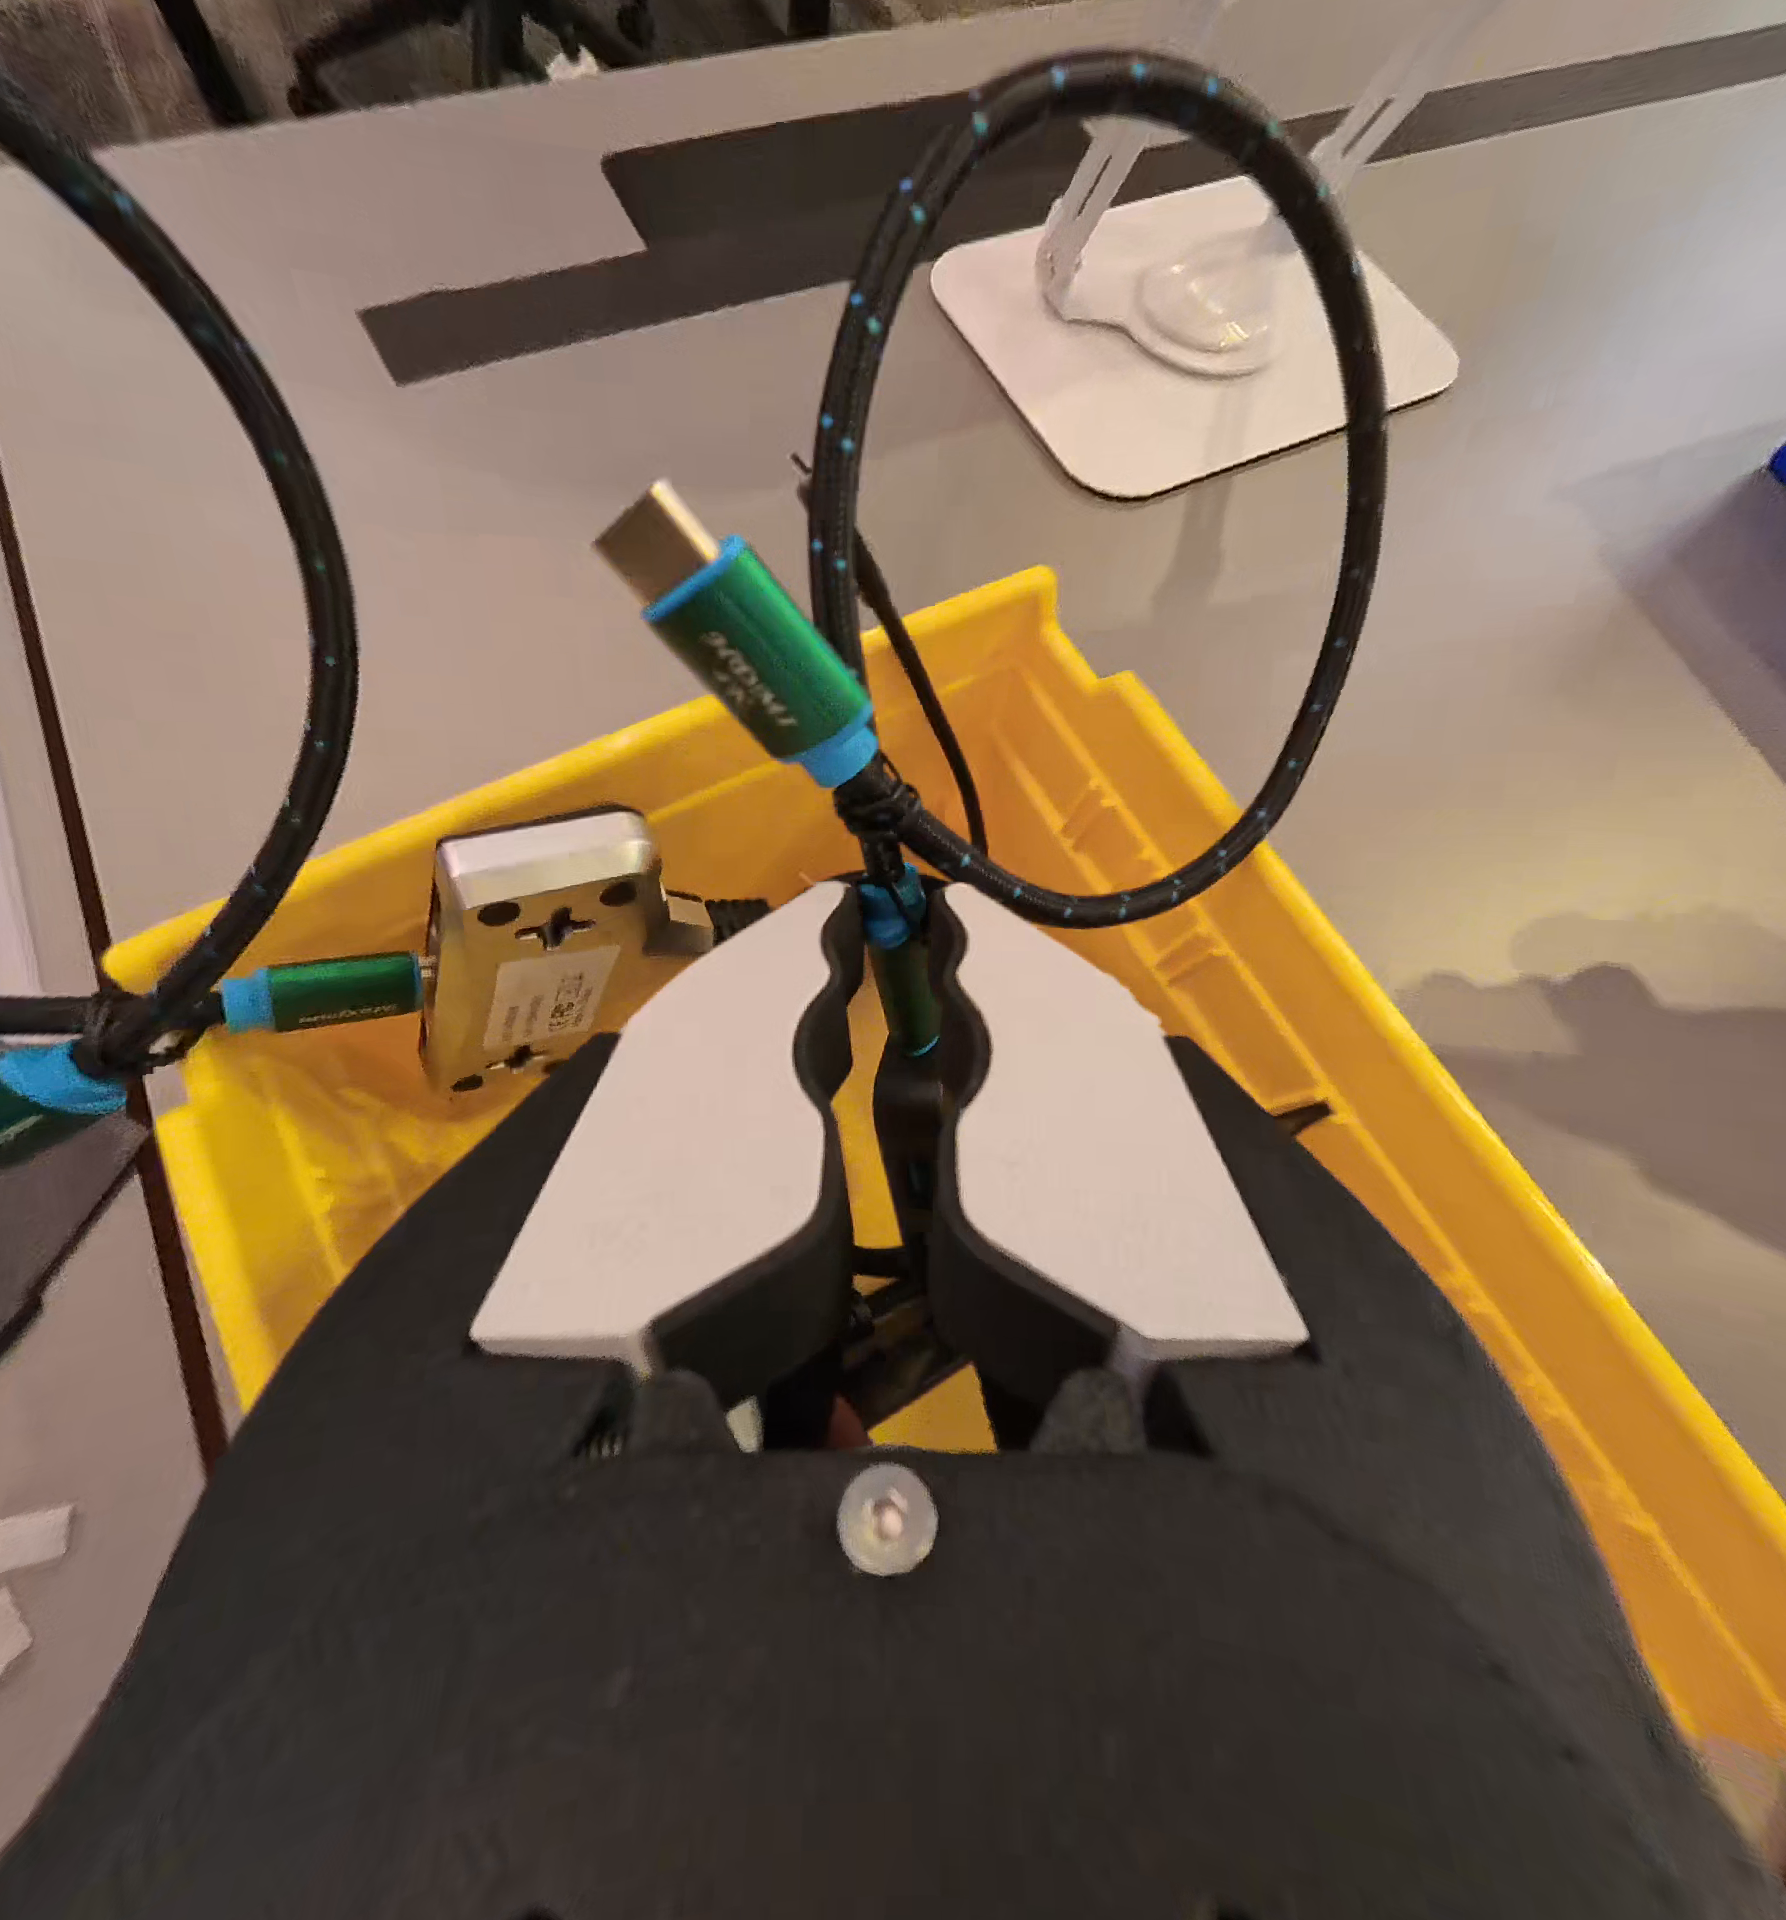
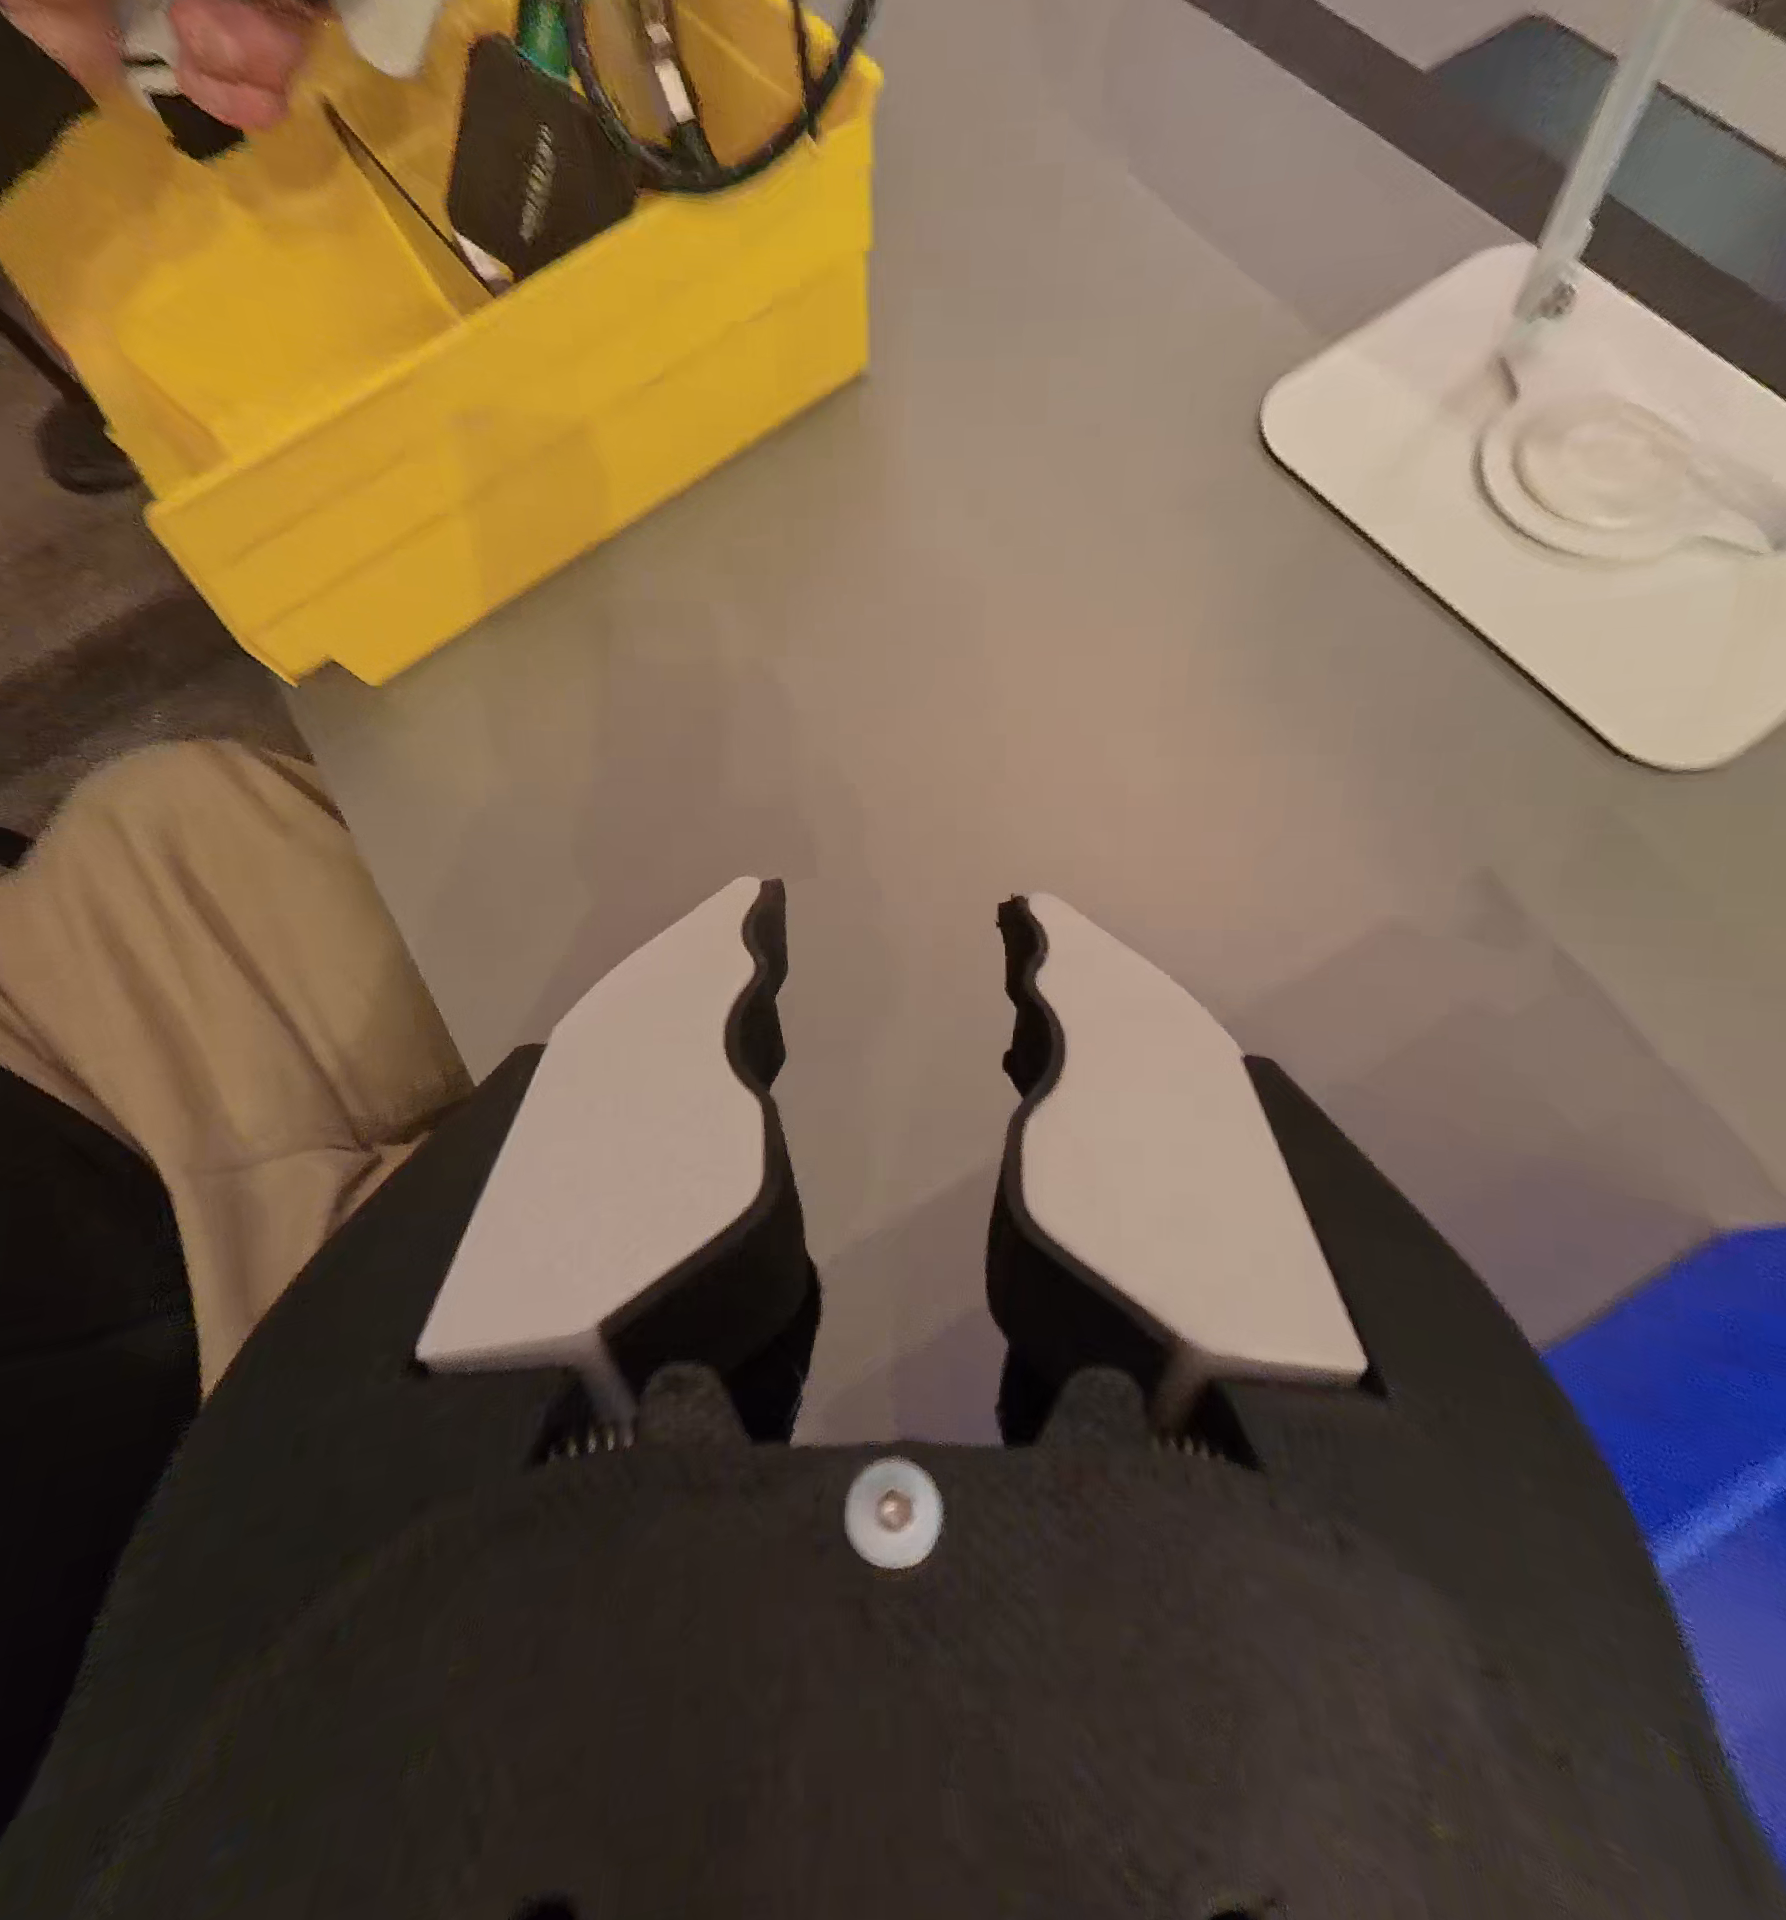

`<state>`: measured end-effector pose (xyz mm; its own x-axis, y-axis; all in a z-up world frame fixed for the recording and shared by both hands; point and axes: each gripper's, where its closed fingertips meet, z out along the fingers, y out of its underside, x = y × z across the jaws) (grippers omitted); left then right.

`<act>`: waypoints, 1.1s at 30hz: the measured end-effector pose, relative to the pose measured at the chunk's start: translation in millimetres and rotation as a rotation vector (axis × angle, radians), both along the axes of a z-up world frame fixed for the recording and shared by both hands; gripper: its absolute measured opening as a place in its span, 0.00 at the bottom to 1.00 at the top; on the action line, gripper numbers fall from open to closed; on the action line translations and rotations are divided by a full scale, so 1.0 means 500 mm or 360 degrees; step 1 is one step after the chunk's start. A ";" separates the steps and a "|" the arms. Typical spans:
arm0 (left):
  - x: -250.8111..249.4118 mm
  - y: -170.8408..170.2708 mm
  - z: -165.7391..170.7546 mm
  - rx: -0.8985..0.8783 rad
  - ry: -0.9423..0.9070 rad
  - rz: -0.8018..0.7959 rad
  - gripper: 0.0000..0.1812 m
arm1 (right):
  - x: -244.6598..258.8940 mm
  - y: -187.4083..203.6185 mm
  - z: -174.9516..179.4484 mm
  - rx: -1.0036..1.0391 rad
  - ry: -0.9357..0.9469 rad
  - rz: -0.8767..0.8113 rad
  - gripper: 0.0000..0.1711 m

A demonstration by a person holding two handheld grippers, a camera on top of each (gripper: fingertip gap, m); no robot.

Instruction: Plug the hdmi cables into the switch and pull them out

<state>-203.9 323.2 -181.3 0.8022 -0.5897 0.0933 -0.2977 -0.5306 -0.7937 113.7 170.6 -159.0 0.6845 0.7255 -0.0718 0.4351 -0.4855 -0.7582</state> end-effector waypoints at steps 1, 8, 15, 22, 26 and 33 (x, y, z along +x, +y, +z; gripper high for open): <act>0.000 -0.003 0.010 0.0008 0.0000 0.0002 0.06 | -0.015 0.001 0.008 0.0017 0.0032 0.0022 0.23; 0.039 -0.042 0.139 0.0334 0.0028 -0.0192 0.06 | -0.125 -0.004 0.078 0.0174 0.0261 0.0221 0.23; 0.109 -0.101 0.273 0.0616 -0.0060 -0.0306 0.06 | -0.215 -0.016 0.140 0.0345 0.0462 0.0382 0.24; 0.238 -0.174 0.329 0.0894 0.0024 -0.0456 0.06 | -0.222 -0.026 0.158 0.0482 0.0610 0.0368 0.31; 0.326 -0.214 0.299 0.0923 0.0105 -0.0589 0.06 | -0.217 -0.037 0.191 0.0712 0.0582 0.0362 0.31; 0.422 -0.254 0.241 0.1185 0.0503 -0.0682 0.06 | -0.175 -0.012 0.201 0.0511 0.0923 0.0204 0.27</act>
<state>6.9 196.0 -60.9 0.4246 -0.6627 -0.6169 -0.6126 0.2914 -0.7347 26.1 164.9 -58.4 0.5071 0.8452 -0.1689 -0.0467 -0.1687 -0.9846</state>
